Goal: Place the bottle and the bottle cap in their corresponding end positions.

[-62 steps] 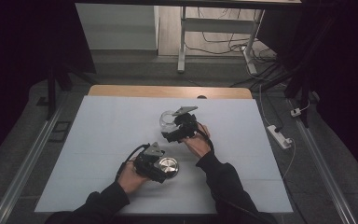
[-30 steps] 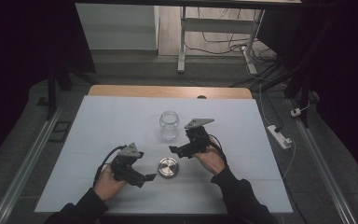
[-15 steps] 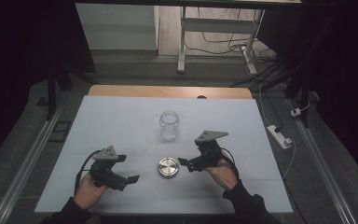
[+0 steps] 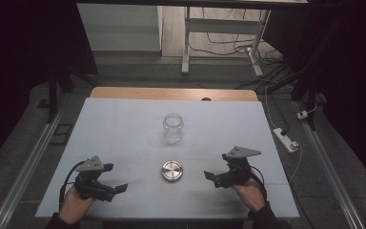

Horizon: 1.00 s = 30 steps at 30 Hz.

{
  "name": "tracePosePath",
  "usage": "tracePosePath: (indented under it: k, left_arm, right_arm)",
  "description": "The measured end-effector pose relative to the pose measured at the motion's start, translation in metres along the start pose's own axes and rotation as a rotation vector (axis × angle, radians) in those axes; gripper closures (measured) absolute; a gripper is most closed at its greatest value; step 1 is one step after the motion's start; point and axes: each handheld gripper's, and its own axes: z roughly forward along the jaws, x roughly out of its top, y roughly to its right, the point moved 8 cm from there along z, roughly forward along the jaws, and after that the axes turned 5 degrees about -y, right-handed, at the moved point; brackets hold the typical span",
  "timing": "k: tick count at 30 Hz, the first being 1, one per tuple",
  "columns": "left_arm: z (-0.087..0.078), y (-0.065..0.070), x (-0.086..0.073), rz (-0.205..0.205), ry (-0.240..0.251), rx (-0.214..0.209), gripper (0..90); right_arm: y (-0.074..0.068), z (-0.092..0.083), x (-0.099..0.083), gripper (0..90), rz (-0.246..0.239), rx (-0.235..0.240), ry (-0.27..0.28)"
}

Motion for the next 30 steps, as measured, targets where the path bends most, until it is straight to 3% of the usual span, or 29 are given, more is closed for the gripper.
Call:
tracePosePath:
  k: [12, 24, 30]
  left_arm:
    - [-0.025, -0.016, -0.024, -0.070, 0.018, 0.075, 0.0]
    - [-0.038, -0.023, -0.046, -0.108, 0.005, 0.136, 0.0]
    - [-0.040, -0.024, -0.057, -0.123, -0.022, 0.162, 0.0]
  right_arm:
    - [0.018, -0.042, -0.039, 0.0, 0.086, -0.080, 0.004]
    - [0.024, -0.064, -0.072, 0.0, 0.136, -0.164, -0.011]
    - [0.023, -0.071, -0.080, 0.0, 0.153, -0.166, -0.019]
